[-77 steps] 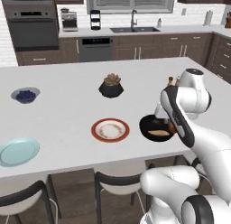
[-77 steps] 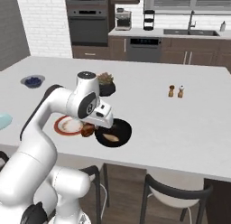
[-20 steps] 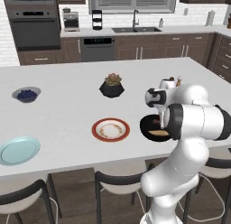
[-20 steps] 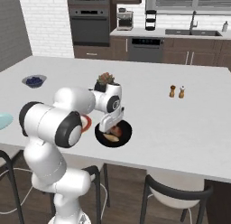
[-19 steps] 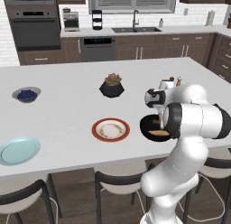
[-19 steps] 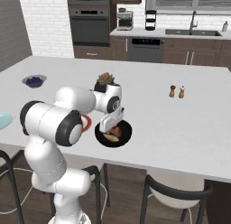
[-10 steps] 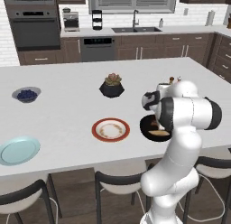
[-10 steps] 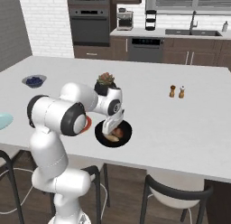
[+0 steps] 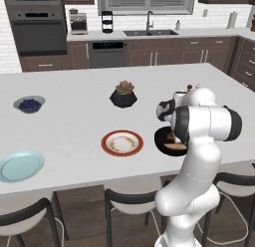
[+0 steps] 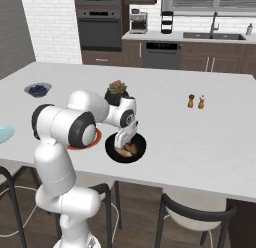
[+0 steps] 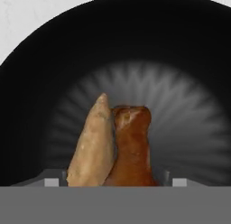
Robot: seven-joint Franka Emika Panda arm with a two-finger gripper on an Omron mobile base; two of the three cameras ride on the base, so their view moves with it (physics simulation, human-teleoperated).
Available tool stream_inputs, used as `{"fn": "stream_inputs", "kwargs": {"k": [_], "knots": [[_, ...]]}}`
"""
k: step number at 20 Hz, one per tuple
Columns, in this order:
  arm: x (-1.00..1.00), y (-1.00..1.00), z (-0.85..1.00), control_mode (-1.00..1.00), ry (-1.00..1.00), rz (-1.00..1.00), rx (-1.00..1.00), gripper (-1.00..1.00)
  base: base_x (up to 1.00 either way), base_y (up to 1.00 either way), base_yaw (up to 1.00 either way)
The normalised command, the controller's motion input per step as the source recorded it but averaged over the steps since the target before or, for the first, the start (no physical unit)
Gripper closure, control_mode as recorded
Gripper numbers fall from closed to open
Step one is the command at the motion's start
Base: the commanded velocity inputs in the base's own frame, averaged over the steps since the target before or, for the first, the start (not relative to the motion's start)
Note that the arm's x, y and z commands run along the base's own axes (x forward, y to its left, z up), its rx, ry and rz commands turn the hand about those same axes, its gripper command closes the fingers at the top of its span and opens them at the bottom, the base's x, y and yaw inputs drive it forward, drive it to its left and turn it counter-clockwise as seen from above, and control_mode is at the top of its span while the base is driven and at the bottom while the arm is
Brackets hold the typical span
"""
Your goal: Pick the chicken drumstick and sweet potato from their plates and place them in the bowl. Then put the bowl in the fridge.
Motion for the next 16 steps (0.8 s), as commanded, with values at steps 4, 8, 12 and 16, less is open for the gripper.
{"fn": "stream_inputs", "kwargs": {"k": [4,8,12,16], "knots": [[-0.13,0.00,0.30,-1.00,-0.08,0.00,0.00,-1.00,0.00,0.00,0.00],[-0.39,0.00,0.51,-1.00,-0.04,-0.11,0.00,-1.00,0.00,0.00,0.00],[-0.48,0.00,0.53,-1.00,-0.02,-0.34,0.00,-1.00,0.00,0.00,0.00],[-0.18,-0.11,0.61,-1.00,0.02,-0.48,0.00,-1.00,0.00,0.00,0.00]]}}
